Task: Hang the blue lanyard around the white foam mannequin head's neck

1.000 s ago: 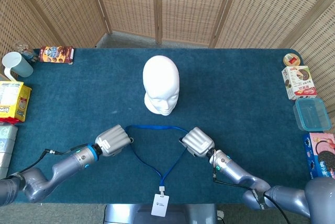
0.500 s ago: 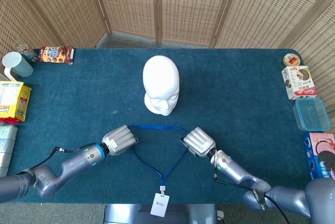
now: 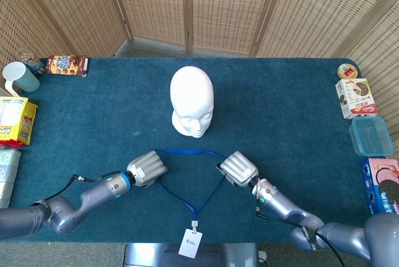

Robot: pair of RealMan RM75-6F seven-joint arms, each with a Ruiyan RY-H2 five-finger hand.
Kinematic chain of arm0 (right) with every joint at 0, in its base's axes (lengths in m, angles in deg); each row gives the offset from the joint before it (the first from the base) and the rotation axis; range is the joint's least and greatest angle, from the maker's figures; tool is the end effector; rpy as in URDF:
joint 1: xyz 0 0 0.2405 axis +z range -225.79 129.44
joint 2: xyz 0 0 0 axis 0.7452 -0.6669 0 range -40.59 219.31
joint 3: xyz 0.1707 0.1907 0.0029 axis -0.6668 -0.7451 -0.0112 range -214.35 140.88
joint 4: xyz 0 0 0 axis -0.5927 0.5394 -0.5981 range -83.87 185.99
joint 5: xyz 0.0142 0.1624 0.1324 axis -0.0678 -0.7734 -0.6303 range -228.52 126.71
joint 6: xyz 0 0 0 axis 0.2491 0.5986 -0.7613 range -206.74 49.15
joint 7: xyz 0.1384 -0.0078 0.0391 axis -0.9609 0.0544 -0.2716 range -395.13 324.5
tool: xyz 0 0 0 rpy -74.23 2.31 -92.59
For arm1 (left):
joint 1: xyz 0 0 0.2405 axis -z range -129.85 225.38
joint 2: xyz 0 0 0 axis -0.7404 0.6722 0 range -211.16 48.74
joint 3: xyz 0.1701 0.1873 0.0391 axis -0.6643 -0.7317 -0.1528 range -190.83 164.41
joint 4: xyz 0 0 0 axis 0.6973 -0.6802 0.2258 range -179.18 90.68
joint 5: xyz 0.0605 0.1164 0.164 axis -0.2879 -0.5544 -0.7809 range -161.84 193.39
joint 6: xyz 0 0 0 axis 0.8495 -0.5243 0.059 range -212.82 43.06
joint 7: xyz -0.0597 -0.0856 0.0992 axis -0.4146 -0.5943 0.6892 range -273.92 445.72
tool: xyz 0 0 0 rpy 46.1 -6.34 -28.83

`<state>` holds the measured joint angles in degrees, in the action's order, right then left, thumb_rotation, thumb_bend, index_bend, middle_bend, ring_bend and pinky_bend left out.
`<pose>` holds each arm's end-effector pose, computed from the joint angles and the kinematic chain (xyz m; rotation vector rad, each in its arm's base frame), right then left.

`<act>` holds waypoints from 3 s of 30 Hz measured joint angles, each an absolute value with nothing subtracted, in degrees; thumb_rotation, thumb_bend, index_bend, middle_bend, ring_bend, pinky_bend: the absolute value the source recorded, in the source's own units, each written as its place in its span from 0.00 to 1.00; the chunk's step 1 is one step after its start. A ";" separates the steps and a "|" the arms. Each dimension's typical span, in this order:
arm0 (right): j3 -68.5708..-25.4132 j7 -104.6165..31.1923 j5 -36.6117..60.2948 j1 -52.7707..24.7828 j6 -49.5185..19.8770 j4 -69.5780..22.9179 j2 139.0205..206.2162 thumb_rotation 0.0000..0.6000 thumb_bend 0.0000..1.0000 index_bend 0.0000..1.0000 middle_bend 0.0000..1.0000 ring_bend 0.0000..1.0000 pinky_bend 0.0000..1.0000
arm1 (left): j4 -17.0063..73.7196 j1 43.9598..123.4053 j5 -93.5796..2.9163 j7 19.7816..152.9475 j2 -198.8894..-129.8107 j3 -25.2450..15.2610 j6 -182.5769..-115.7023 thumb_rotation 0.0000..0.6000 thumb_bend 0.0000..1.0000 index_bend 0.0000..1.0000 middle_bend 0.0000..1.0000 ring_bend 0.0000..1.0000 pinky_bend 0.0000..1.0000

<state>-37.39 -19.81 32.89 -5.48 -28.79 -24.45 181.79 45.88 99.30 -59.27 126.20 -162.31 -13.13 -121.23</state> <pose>-0.1664 -0.3073 -0.0625 2.2535 -0.6565 0.8012 -0.1369 0.3055 -0.0386 -2.5021 -0.2259 -0.4668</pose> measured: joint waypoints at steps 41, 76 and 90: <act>-37.72 -21.17 32.91 -5.59 -29.02 -22.98 182.42 1.00 0.51 0.59 1.00 1.00 1.00 | 44.17 103.82 -51.42 130.05 -165.64 -16.43 -123.54 0.85 0.41 0.50 1.00 1.00 1.00; -38.46 -22.43 31.77 -6.12 -28.85 -23.63 182.81 1.00 0.52 0.61 1.00 1.00 1.00 | 44.31 104.71 -49.11 129.56 -166.14 -18.35 -125.97 0.90 0.49 0.65 1.00 1.00 1.00; -40.03 -23.64 31.57 -7.02 -25.76 -28.33 181.22 1.00 0.52 0.63 1.00 1.00 1.00 | 46.45 102.50 -52.82 123.93 -163.22 -17.95 -129.61 0.92 0.50 0.67 1.00 1.00 1.00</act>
